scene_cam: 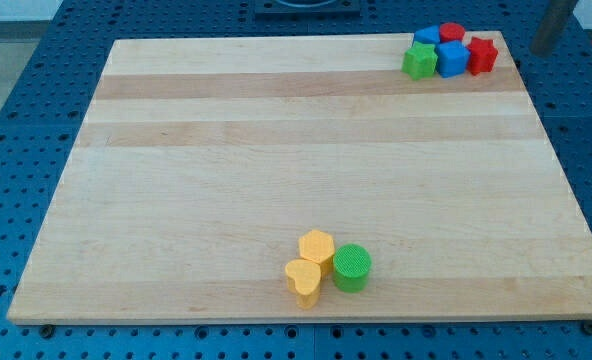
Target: Separate the red circle from the blue triangle
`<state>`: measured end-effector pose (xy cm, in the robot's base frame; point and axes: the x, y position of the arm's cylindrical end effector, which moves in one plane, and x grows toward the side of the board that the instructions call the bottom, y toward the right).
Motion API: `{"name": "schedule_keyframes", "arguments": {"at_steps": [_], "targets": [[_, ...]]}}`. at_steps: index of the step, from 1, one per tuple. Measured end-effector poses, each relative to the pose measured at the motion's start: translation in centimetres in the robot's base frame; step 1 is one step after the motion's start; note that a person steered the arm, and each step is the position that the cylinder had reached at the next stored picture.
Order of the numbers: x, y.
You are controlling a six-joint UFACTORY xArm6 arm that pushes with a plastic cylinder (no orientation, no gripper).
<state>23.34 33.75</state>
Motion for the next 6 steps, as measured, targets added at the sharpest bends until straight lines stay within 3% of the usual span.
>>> {"name": "schedule_keyframes", "arguments": {"at_steps": [2, 3, 6], "targets": [[-3.7, -0.7], [-3.7, -4.1], [0.4, -22.0]]}}
